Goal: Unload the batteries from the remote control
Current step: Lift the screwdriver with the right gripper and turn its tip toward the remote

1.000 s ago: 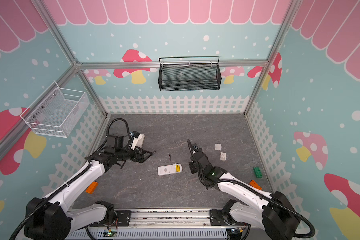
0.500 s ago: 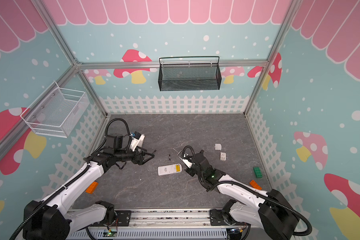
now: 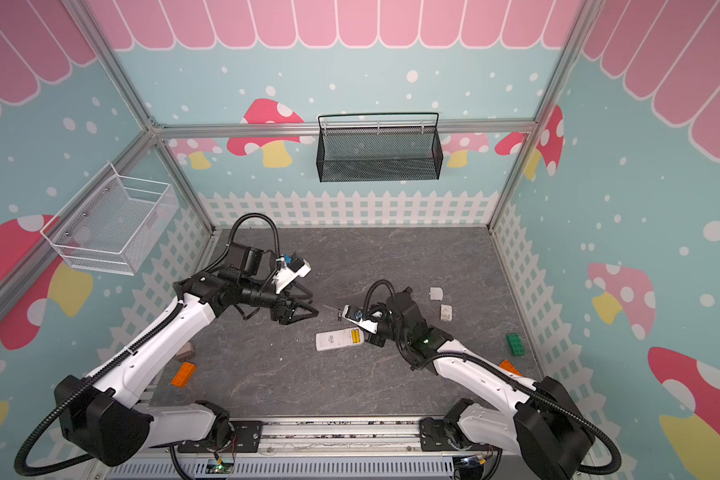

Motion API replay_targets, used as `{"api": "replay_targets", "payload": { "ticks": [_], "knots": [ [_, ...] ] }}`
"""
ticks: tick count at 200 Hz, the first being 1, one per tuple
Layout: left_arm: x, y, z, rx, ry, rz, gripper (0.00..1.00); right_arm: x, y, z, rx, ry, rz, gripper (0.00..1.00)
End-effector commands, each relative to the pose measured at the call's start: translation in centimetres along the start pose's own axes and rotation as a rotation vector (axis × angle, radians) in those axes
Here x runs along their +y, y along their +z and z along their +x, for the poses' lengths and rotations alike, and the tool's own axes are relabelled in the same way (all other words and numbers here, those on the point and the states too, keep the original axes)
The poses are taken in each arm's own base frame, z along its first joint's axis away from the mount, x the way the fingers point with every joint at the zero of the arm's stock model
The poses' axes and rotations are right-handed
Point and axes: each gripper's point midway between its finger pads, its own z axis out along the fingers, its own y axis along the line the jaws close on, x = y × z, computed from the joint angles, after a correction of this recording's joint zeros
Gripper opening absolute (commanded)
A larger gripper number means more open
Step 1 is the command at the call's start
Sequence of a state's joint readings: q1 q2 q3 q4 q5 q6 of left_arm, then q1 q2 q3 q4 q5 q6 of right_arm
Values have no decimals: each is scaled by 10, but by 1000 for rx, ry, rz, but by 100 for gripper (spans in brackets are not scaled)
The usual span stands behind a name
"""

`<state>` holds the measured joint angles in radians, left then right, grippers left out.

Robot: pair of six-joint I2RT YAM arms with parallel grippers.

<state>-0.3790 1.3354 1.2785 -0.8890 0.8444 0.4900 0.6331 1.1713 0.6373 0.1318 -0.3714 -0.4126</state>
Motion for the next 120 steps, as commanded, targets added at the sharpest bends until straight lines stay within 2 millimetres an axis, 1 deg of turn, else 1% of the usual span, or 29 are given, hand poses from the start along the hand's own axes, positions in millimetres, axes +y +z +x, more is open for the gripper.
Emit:
{"api": "replay_targets", "payload": {
  "ticks": [1,13,30,39,53,73,100,120],
  "knots": [
    [-19,-11,18,140,201,88,71,10,-4,-22,-133,77,-200,0],
    [-18,-15,12,153,269,88,69,7,-2,-23,-147,84,-229,0],
    [-15,-19,-3,150,328,80,68,3,0,-23,-163,101,-264,0],
    [-12,-20,-10,141,345,77,66,3,1,-23,-175,108,-292,0],
    [-8,-19,-18,137,370,77,64,6,1,-24,-205,118,-342,0],
    [1,-18,-20,170,405,58,63,5,1,-24,-238,153,-403,0],
    [9,-21,-20,222,456,14,62,6,-4,-28,-291,197,-484,0],
    [11,-21,-20,238,476,6,61,5,-1,-29,-304,220,-518,0]
  ]
}}
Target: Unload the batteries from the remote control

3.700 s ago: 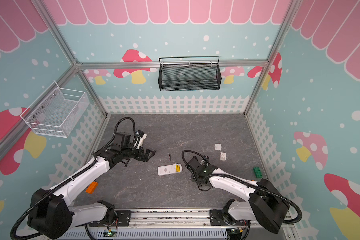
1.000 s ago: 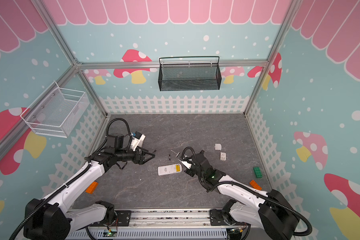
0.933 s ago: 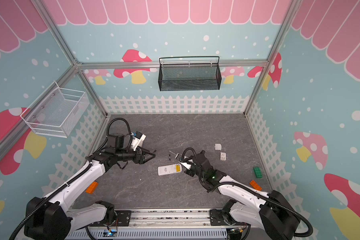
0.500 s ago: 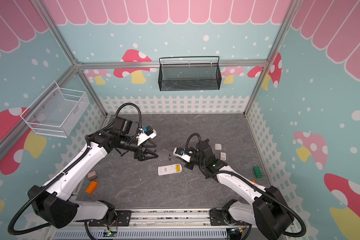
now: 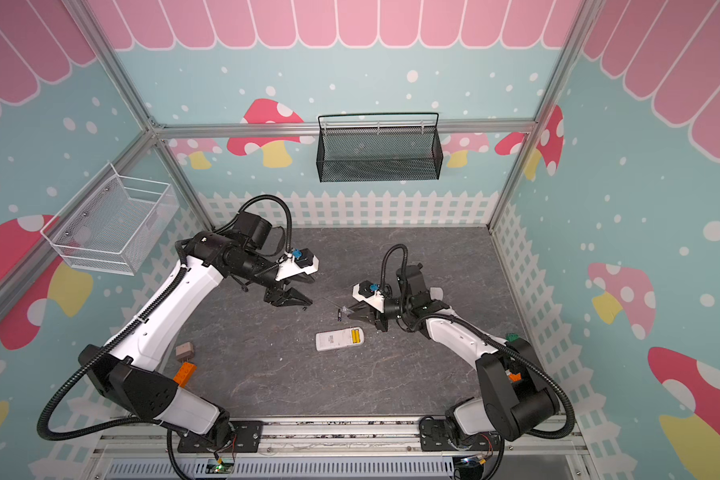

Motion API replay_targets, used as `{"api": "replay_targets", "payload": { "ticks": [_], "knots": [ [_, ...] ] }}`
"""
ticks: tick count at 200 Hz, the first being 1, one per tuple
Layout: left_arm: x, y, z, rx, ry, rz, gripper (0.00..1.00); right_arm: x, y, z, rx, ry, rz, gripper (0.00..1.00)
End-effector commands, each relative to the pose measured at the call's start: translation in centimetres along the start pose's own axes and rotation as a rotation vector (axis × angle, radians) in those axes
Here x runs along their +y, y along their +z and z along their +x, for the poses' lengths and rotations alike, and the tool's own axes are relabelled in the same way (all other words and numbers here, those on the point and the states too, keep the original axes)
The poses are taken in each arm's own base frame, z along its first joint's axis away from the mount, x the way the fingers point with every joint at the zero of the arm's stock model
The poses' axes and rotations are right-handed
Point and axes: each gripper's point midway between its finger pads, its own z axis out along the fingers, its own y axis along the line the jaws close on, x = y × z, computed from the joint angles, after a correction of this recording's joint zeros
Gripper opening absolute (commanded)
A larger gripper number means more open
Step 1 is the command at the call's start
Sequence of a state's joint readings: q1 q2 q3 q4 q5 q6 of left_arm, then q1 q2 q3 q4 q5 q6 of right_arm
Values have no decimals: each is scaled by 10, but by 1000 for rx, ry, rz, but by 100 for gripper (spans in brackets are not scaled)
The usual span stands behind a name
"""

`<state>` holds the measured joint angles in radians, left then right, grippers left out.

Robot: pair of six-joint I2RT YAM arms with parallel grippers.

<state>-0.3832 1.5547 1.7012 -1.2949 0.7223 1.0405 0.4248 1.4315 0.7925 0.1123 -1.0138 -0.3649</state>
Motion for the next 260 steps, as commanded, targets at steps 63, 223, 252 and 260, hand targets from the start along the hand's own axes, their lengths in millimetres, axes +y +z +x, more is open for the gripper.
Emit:
{"api": "replay_targets", "payload": {
  "ticks": [63,223,252,260],
  "knots": [
    [-6,25,-2,112,147,52,49,4,5,-16,-73,31,-125,0],
    [18,48,-5,206,131,-59,0,5,-20,-23,-86,2,19,35],
    [29,29,-9,113,-2,-93,0,-15,-51,-34,-131,27,263,53],
    [32,23,-11,81,-35,-103,0,-18,-60,-39,-157,37,318,54]
  ]
}}
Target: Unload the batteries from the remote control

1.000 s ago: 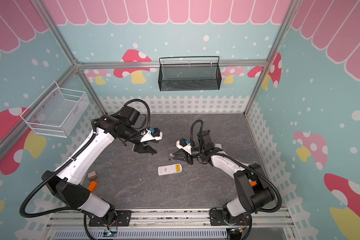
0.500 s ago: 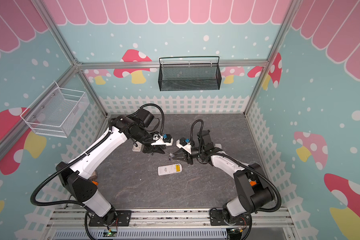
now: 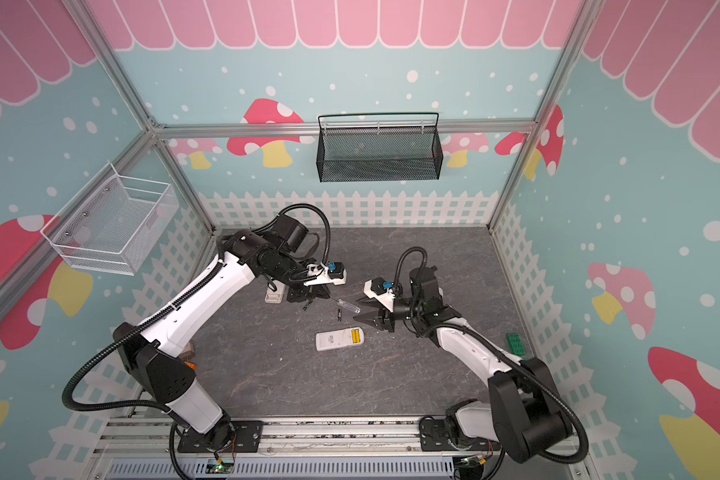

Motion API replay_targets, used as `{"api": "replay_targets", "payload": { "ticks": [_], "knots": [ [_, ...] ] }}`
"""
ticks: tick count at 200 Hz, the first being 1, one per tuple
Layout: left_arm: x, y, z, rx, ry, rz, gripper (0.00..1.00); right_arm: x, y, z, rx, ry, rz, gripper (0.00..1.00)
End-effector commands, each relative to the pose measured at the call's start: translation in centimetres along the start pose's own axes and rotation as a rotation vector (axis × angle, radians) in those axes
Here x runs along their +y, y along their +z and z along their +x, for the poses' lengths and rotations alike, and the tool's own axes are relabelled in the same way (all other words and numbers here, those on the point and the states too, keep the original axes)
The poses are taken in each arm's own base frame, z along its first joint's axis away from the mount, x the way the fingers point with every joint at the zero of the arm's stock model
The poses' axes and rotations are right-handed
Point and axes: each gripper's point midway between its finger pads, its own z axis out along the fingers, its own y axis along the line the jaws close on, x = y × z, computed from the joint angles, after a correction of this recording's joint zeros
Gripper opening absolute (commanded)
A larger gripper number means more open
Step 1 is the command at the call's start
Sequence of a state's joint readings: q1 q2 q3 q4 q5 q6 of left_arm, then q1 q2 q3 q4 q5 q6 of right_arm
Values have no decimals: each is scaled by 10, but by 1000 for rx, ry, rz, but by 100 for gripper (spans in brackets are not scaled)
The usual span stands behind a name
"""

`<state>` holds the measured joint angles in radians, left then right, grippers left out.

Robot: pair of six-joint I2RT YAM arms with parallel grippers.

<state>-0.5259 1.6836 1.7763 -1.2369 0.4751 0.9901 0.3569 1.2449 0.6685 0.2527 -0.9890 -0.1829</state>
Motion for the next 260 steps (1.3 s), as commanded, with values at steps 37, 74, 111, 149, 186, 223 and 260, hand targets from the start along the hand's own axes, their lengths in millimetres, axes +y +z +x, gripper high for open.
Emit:
{"api": "replay_targets", "payload": {
  "ticks": [37,74,111,149,186,223,260],
  "knots": [
    [38,-55,-3,-318,-399,-80,0,-56,-60,-27,-167,168,532,75],
    [65,-59,9,-578,-782,-16,0,-74,-85,-22,-271,397,704,99],
    [67,-52,14,-747,-931,98,0,-79,-74,-25,-266,511,644,99],
    [61,-55,4,-850,-912,183,0,-71,-54,-43,-256,522,477,99],
    [57,-49,-1,-889,-891,235,0,-62,-35,-56,-243,511,293,98],
    [44,-36,-11,-869,-853,302,0,-65,-23,-56,-239,542,141,95],
    [30,-28,-20,-872,-803,355,0,-71,-19,-59,-233,559,22,93]
  ]
}}
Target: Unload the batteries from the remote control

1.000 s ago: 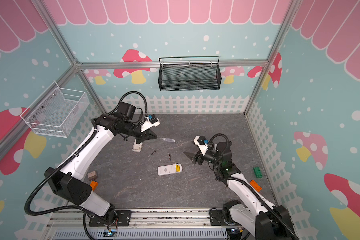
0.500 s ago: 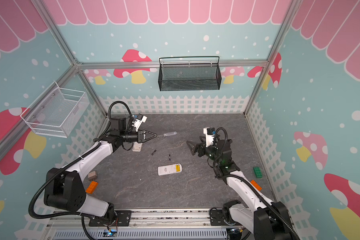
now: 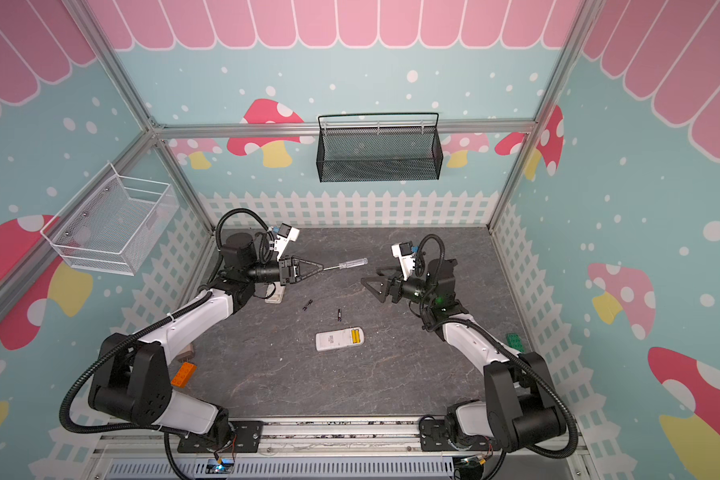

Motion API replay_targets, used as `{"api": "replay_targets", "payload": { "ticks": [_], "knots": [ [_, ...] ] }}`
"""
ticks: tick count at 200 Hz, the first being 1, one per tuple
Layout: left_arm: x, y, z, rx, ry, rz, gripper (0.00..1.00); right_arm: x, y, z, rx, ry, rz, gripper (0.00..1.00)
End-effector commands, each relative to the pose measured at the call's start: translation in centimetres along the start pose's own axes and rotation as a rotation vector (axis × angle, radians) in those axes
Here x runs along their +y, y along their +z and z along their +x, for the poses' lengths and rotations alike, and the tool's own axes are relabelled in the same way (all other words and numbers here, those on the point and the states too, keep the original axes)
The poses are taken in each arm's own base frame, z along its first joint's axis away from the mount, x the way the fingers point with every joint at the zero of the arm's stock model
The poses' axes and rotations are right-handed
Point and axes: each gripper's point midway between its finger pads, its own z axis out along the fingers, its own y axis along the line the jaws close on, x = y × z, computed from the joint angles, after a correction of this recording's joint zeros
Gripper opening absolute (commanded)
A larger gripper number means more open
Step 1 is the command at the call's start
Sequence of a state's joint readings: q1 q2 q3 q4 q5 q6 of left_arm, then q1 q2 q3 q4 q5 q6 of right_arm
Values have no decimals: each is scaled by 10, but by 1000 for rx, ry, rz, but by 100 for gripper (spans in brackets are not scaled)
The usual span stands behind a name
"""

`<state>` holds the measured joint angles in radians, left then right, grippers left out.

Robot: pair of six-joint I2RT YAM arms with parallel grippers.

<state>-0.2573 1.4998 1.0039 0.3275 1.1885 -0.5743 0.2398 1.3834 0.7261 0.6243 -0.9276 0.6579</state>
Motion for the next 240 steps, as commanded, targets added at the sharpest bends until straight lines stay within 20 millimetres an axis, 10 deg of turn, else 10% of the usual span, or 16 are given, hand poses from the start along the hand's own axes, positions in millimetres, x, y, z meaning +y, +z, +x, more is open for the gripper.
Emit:
{"api": "replay_targets", "payload": {
  "ticks": [1,53,207,240],
  "knots": [
    [-8,7,9,21,20,65,0,22,2,-16,14,-41,-145,93],
    [-6,22,13,52,3,92,0,30,10,-20,74,-65,-253,85],
    [7,38,17,86,-54,87,0,27,34,-2,154,-12,-362,14],
    [13,33,17,99,-39,36,31,18,24,1,133,-12,-309,0]
  ]
}}
